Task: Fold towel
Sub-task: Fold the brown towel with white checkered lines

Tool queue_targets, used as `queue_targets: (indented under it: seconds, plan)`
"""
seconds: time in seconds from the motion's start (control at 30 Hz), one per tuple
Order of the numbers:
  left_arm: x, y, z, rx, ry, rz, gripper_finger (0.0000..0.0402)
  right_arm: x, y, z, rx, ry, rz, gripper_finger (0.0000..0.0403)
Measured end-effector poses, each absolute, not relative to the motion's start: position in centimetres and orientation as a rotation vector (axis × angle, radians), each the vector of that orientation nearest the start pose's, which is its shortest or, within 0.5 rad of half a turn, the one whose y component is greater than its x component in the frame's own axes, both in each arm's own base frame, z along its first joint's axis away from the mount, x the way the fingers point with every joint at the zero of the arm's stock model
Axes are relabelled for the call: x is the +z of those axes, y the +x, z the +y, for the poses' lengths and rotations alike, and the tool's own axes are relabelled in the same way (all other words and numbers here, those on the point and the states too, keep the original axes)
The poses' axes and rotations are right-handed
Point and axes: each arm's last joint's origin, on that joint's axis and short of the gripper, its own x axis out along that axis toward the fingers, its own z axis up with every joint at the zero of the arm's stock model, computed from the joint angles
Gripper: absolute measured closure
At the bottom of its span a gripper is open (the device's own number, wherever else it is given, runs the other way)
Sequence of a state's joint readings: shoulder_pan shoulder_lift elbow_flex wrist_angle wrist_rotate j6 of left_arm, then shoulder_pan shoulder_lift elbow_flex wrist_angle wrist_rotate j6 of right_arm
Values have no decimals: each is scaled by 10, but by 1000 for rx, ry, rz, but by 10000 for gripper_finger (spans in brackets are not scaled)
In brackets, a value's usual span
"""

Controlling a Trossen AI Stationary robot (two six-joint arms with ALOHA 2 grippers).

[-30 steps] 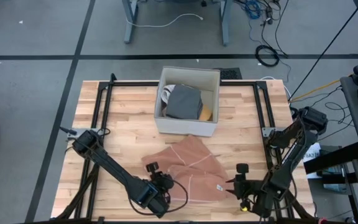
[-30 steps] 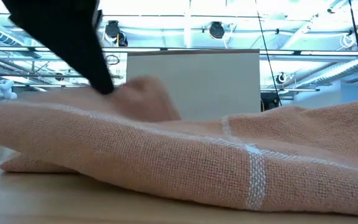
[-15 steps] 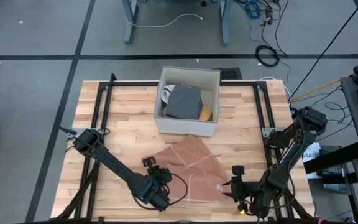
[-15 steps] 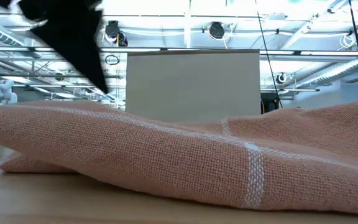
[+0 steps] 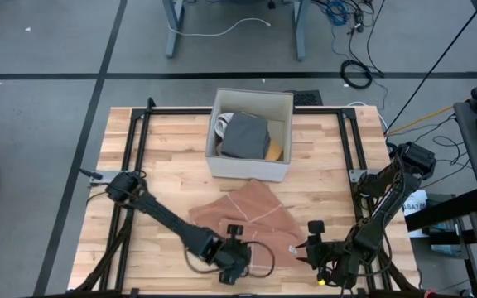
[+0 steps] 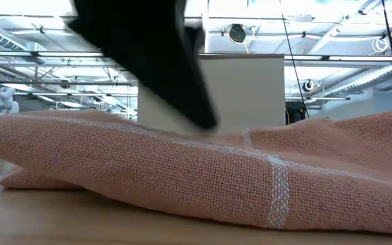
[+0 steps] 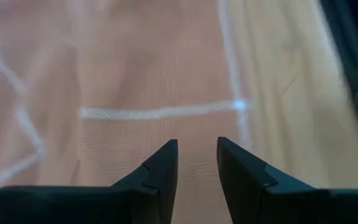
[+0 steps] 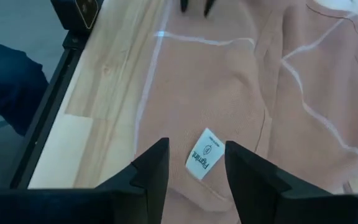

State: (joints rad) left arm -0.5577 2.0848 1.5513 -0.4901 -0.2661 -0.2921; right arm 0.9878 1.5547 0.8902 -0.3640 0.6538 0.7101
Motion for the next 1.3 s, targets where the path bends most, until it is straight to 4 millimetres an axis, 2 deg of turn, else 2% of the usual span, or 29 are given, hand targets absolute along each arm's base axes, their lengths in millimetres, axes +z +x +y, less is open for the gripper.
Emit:
queue_targets:
  seconds: [0.17, 0.33, 0.57, 0.73, 0.87, 0.97, 1.13, 1.3]
  plan:
    - [148, 379, -205, -135, 109, 1114, 285, 185, 175, 235, 58, -67, 773, 261]
    - [143, 366, -194, -59, 128, 1261, 285, 184, 173, 235, 72, -57, 804, 261]
    - [143, 345, -199, -40, 225, 1392, 285, 175, 172, 228, 3, -67, 877, 261]
    - [157, 344, -207, -27, 260, 1348, 285, 155, 181, 230, -25, -110, 914, 261]
    - [188, 355, -213, -36, 255, 1192, 285, 141, 193, 231, -28, -159, 903, 261]
    - [201, 367, -216, -57, 285, 1085, 285, 135, 203, 233, -18, -184, 858, 261]
    - [213, 392, -208, -85, 284, 895, 285, 130, 220, 232, 19, -197, 812, 261]
    - [216, 408, -190, -78, 257, 834, 285, 121, 233, 228, 22, -210, 809, 262]
